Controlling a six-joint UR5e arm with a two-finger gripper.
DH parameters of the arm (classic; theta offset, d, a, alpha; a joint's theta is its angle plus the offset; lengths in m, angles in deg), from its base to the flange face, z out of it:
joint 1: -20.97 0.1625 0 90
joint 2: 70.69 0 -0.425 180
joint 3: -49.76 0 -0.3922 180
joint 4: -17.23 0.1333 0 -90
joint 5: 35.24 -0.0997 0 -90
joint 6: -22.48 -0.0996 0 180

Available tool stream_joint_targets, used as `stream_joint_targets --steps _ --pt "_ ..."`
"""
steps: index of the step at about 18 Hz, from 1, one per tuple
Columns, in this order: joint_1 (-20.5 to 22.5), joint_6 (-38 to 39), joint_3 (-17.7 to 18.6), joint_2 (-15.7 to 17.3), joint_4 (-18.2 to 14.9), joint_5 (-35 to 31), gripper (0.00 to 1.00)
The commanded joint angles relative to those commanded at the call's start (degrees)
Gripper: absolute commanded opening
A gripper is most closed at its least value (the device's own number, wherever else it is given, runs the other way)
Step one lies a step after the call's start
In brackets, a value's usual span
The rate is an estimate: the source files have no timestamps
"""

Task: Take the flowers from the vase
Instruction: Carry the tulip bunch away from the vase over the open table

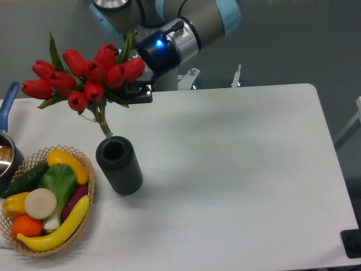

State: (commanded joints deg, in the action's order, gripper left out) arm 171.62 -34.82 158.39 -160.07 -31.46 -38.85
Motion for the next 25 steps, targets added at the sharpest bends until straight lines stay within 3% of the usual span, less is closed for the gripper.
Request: stream_joint_targets --steps 7,13,17,21,25 --pt "7.11 -0.70 -2.98 -0.52 0.62 -2.09 0.00" --pt "9.23 -3.59 -6.41 -0.70 0.44 -23.61 0.00" --pt "9.41 -5.18 -5.80 -0.88 0.09 -36.70 0.00" --pt "9.32 -7.72 -6.15 -2.81 -0.26 -48.92 0.00" --pt "9.32 -12.55 -8.70 -6.06 -1.57 -57.71 0.00"
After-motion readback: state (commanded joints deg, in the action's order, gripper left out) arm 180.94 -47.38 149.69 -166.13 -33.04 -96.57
